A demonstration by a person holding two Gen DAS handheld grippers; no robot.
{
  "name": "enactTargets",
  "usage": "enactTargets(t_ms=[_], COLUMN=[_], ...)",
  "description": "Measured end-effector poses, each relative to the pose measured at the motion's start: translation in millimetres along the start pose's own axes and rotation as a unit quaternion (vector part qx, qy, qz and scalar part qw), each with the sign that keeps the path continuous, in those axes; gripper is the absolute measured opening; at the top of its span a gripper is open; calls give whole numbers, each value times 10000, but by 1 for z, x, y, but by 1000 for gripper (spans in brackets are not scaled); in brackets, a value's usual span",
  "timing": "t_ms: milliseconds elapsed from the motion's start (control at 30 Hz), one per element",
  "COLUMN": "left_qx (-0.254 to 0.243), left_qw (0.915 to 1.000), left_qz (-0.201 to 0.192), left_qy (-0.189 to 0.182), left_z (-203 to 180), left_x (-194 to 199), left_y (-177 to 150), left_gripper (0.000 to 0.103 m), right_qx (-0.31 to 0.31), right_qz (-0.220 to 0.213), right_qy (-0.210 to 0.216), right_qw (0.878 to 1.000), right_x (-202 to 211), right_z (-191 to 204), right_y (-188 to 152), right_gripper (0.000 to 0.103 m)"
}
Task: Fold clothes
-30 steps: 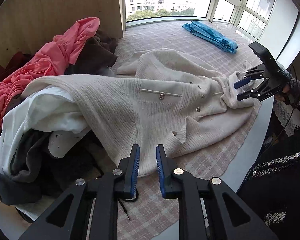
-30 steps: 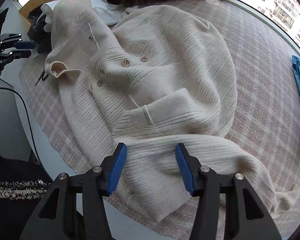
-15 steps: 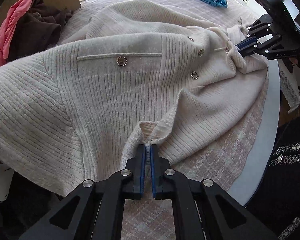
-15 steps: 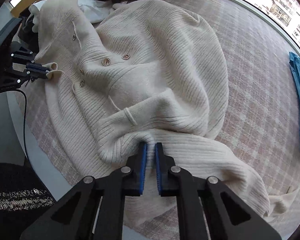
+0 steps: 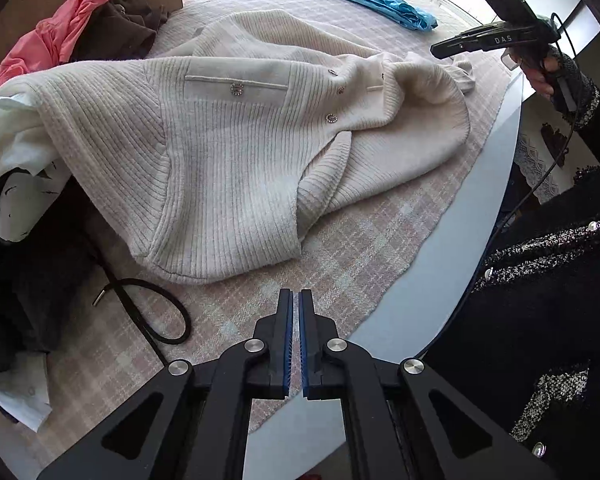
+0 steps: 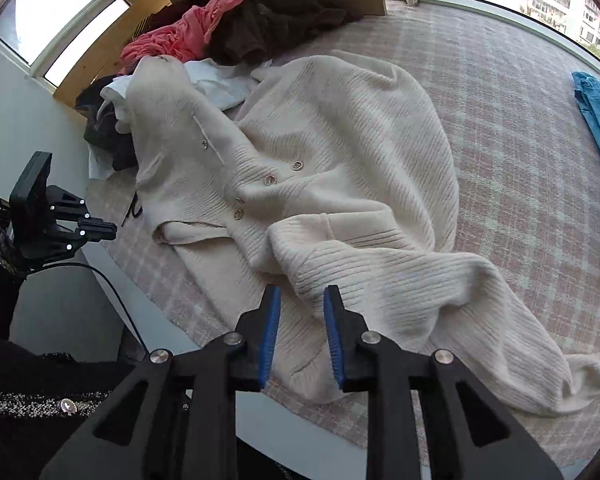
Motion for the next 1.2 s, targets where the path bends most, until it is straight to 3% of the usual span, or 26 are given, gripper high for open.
enactTargets(t_ms=[33,67,200,367,533,633,667,700,733,967,1067,1100,1200], left_qx=[16,20,-79,-84,61,112,124,136,152,52,-135,-218,-372], left_qw=[10000,10000,9999,9996,9995,9992,9991,9990,9990,9989,9987,9985,9981], left_qz=[-14,-28,-76,23,-150,-202,-200,-197,-195,-240,-170,-167,-199], left_qy=[22,42,67,263,262,320,346,369,383,391,468,470,441], left_z=[4,7,7,13,24,30,33,35,37,37,28,24,19], left_x=[-1,-2,-11,-22,-8,-3,-2,-2,-2,0,-4,-5,-5], left_y=[7,14,30,35,30,28,27,27,26,21,18,17,14], left_gripper=[2,3,4,4,4,4,4,4,4,5,20,25,29], right_qx=[117,225,407,642,871,1194,1241,1228,1215,1108,1055,1103,922], right_qz=[252,410,527,492,649,537,514,512,509,484,470,483,457], right_qy=[102,-68,-1314,-1802,-2090,-2309,-2233,-2030,-1826,-377,248,378,191], right_qw=[9996,9989,9891,9803,9719,9641,9654,9701,9743,9919,9930,9920,9945], right_x=[-19,-35,-61,-61,-76,-82,-80,-75,-71,-36,-20,-16,-20], right_z=[14,18,-26,-29,-26,-16,-11,-3,4,58,81,90,83], right_y=[-3,-8,-20,-14,-11,-18,-23,-31,-38,-91,-113,-119,-124], right_gripper=[26,26,26,26,40,41,36,16,6,7,7,7,7])
Point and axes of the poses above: each gripper's, at about its wrist camera, not at the fingertips, and x roughly against the way its jaws point, z to its left, y to its top, the point moved 7 cm from there along -x, roughly the way its jaws point, and after that the axes turned 15 degrees about z, right-handed, at the moved point
